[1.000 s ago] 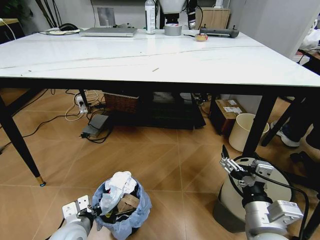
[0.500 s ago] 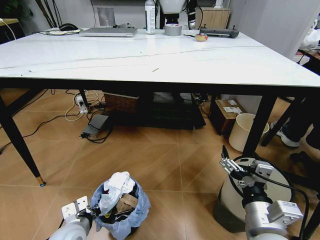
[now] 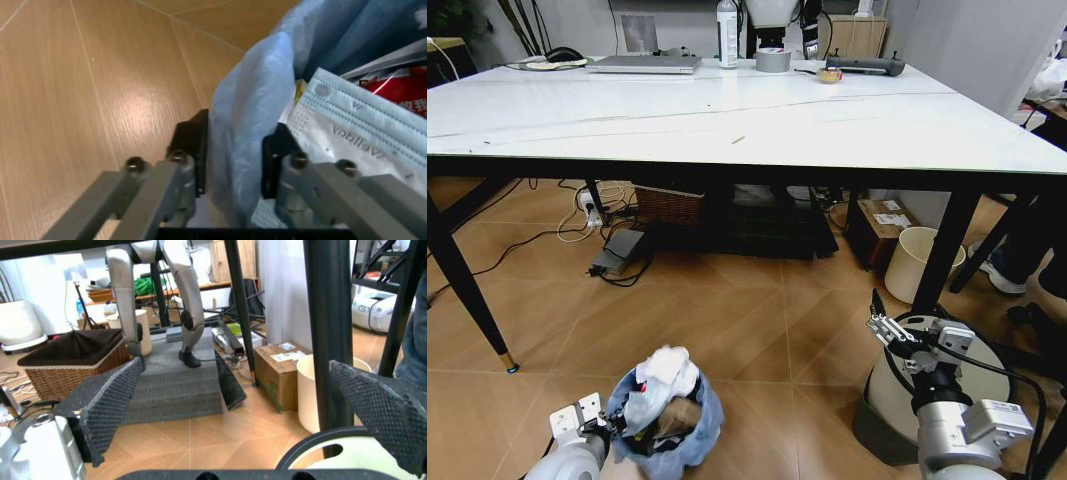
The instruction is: Pick up the trash bin and place the trash from the table into it.
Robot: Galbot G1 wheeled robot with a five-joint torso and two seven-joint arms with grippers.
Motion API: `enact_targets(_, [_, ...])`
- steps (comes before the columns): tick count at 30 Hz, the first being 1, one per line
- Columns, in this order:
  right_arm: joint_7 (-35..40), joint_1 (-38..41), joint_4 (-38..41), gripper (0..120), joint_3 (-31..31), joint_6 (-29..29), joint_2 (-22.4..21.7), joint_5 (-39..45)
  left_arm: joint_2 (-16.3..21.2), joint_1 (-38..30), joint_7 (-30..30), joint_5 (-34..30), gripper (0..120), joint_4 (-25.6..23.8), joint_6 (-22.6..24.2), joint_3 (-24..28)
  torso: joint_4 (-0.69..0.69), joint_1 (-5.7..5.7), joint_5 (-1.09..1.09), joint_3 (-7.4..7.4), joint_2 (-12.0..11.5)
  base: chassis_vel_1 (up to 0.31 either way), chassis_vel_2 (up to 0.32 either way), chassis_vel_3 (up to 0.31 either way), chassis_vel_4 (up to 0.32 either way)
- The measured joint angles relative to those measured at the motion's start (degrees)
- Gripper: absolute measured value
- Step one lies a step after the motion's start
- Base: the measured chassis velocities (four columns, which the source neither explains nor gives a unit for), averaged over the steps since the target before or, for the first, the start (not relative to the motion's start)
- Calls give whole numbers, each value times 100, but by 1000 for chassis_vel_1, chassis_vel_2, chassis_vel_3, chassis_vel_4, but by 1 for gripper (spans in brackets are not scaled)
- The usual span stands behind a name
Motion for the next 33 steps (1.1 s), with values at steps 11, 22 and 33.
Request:
enact_targets(11, [1,19,-2,100,16,-2,-5,47,-16,109,35,7,71,-138,-231,-14,0,0,0,1,1,0,0,0,0])
enact_targets(22, [-2,70,-3,100,20,-151,-26,98,-5,228,185,400,100,-514,-481,-51,0,0,0,2,2,0,0,0,0])
enact_targets(33, [98,117,-3,100,-91,-365,-22,194,29,300,909,2008,100,-1026,-1432,-78,0,0,0,2,2,0,0,0,0])
